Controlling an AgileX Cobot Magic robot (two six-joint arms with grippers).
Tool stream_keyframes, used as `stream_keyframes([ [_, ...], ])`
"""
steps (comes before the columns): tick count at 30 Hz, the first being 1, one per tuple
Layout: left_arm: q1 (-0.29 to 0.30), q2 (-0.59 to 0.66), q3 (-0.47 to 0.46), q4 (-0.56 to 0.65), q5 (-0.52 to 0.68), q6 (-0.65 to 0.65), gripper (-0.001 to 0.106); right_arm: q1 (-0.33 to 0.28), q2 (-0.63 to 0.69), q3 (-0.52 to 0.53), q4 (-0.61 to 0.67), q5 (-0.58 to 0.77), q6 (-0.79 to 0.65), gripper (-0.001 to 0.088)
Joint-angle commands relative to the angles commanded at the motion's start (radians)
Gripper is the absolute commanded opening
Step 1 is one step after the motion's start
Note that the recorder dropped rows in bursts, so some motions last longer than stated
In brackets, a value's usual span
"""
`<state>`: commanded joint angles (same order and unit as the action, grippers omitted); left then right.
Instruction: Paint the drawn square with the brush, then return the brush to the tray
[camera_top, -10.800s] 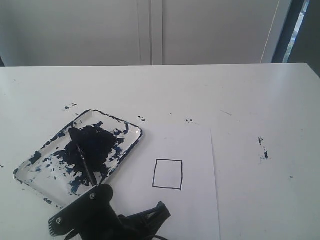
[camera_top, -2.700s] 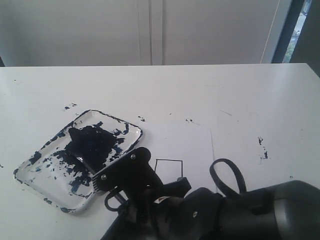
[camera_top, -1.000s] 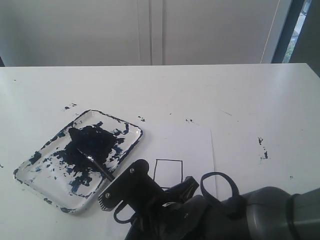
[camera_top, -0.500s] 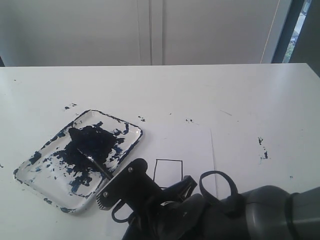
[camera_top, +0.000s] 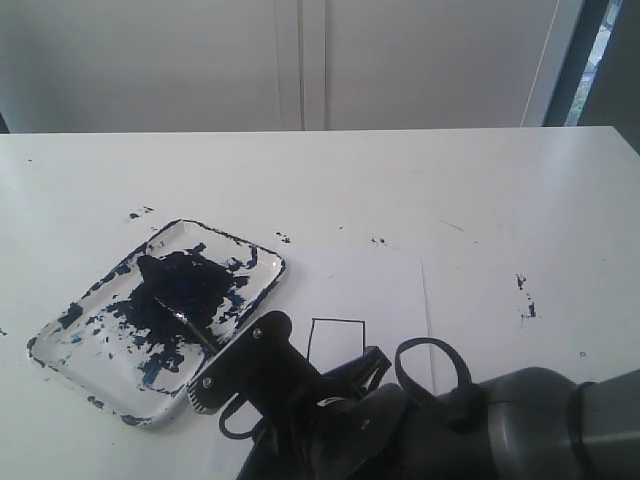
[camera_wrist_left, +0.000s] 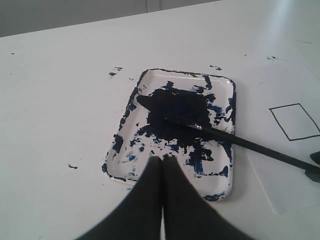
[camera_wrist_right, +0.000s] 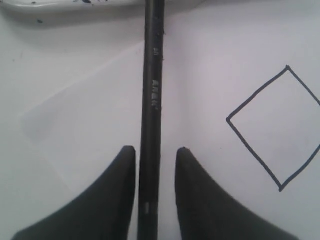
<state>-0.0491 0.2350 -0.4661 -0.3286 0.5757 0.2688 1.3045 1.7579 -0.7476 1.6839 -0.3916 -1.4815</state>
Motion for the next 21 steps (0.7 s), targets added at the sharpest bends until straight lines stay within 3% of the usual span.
stream_keyframes([
  [5,0.0,0.0,0.0,0.0,0.0,0.0,0.0,0.0,0.0,0.0,0.0,-0.008,0.0,0.0008],
  [13,0.0,0.0,0.0,0.0,0.0,0.0,0.0,0.0,-0.005,0.0,0.0,-0.008,0.0,0.0],
  [21,0.0,0.0,0.0,0.0,0.0,0.0,0.0,0.0,-0.092,0.0,0.051,0.017,0.0,0.0],
])
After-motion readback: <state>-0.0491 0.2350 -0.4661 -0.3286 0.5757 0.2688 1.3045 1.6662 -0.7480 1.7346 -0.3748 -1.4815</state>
